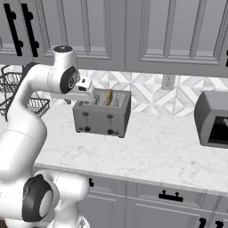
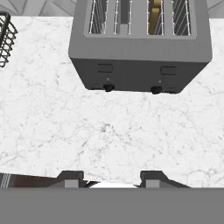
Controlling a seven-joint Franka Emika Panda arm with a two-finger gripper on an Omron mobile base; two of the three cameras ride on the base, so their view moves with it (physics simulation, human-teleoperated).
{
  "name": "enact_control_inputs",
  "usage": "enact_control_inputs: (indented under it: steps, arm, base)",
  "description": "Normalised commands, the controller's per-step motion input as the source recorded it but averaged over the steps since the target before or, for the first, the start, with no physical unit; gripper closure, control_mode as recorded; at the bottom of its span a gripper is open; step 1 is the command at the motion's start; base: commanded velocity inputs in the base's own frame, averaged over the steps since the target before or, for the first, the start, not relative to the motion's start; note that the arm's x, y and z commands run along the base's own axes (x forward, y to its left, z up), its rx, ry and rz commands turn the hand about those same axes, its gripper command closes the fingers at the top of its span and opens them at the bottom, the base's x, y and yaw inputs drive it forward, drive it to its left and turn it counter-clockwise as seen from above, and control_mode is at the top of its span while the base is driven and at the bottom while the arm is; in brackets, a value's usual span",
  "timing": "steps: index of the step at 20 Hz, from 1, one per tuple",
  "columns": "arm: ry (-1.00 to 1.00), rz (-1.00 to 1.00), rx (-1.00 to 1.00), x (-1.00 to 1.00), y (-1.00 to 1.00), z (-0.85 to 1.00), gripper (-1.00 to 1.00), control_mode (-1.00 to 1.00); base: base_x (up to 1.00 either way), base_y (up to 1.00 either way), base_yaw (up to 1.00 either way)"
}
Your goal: Start the toaster. Once the lever pops up, take the bread to the plate on the dining counter.
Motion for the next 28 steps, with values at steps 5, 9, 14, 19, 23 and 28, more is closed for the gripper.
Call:
enact_control_inputs:
  steps: [5,9,14,19,23,28]
  arm:
    - [-0.04,0.0,0.0,0.0,-0.2,-0.01,-1.0,-1.0]
    - [-0.01,0.0,0.0,0.0,-0.69,-0.23,-1.0,-1.0]
    - [-0.07,0.0,0.0,0.0,-0.63,-0.4,1.0,-1.0]
    - [-0.12,0.0,0.0,0.0,-0.32,-0.43,1.0,-1.0]
    - [-0.06,0.0,0.0,0.3,-0.01,-0.37,1.0,-1.0]
    - [-0.01,0.0,0.0,0.56,0.0,-0.28,1.0,-1.0]
  base:
    - [0.0,0.0,0.0]
    - [0.0,0.0,0.0]
    - [0.0,0.0,0.0]
    - [0.0,0.0,0.0]
    - [0.0,0.0,0.0]
    - [0.0,0.0,0.0]
